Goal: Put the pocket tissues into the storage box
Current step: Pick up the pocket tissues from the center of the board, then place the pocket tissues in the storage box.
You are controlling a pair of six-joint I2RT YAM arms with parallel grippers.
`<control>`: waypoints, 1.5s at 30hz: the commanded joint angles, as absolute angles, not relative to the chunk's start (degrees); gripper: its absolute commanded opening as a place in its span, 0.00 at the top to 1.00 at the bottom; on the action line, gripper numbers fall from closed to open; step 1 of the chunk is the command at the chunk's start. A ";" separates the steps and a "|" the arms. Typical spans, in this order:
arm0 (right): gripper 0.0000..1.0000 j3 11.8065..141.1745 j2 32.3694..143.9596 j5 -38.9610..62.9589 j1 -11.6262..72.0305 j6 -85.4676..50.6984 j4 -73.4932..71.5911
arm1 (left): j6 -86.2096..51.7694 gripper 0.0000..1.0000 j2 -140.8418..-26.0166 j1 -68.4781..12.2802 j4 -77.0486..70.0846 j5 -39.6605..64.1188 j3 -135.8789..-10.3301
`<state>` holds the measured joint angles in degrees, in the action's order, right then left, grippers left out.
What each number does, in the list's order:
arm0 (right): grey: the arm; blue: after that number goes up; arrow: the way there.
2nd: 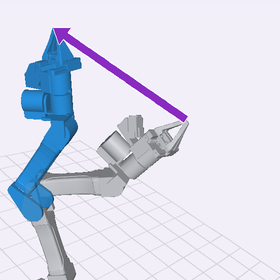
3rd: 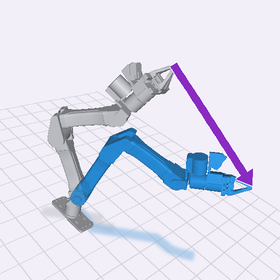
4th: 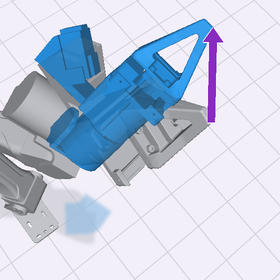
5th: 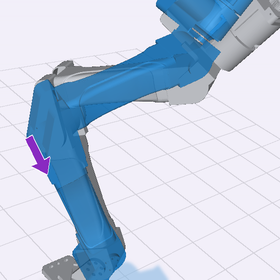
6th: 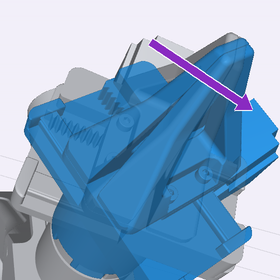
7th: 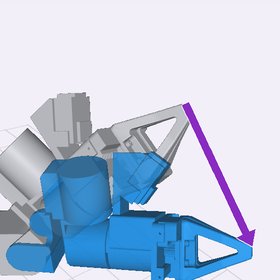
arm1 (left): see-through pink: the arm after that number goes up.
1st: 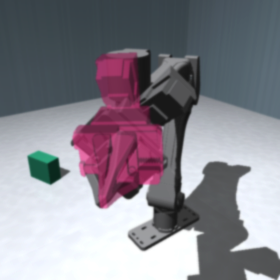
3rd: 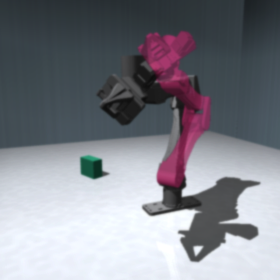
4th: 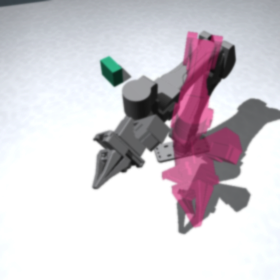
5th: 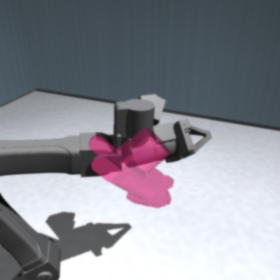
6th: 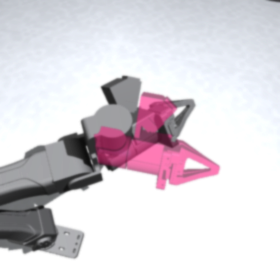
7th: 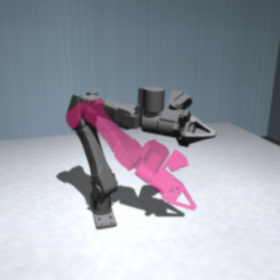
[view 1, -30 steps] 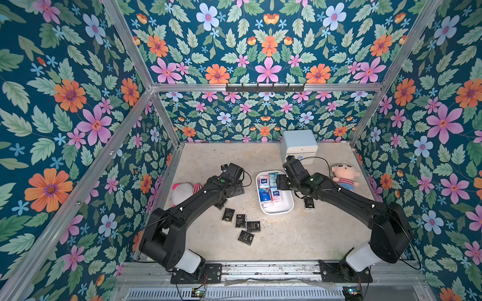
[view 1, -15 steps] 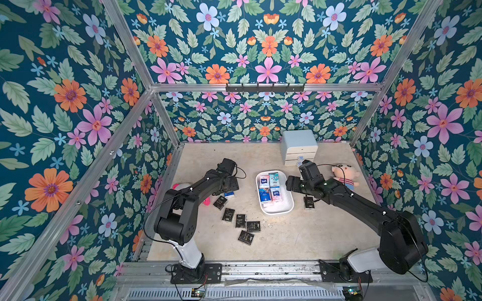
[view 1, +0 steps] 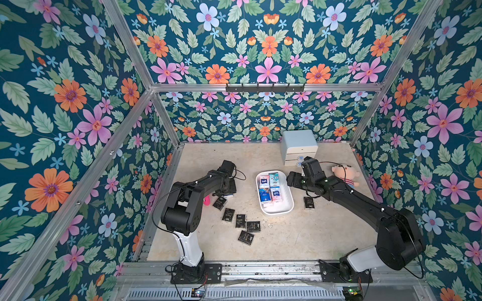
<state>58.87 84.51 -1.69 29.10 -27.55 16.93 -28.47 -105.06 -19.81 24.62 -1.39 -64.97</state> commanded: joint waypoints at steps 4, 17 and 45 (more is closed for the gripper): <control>0.09 58.03 82.00 -4.12 29.03 -27.69 18.41 | -30.53 0.56 -101.92 -19.76 25.64 -0.97 -65.67; 0.09 52.79 76.29 -3.19 27.60 -27.10 17.65 | -45.79 0.52 -90.39 -34.19 26.91 -3.85 -68.28; 0.10 45.39 65.80 -1.96 23.98 -26.98 19.91 | -54.60 0.49 -114.99 -53.00 32.46 -9.70 -89.31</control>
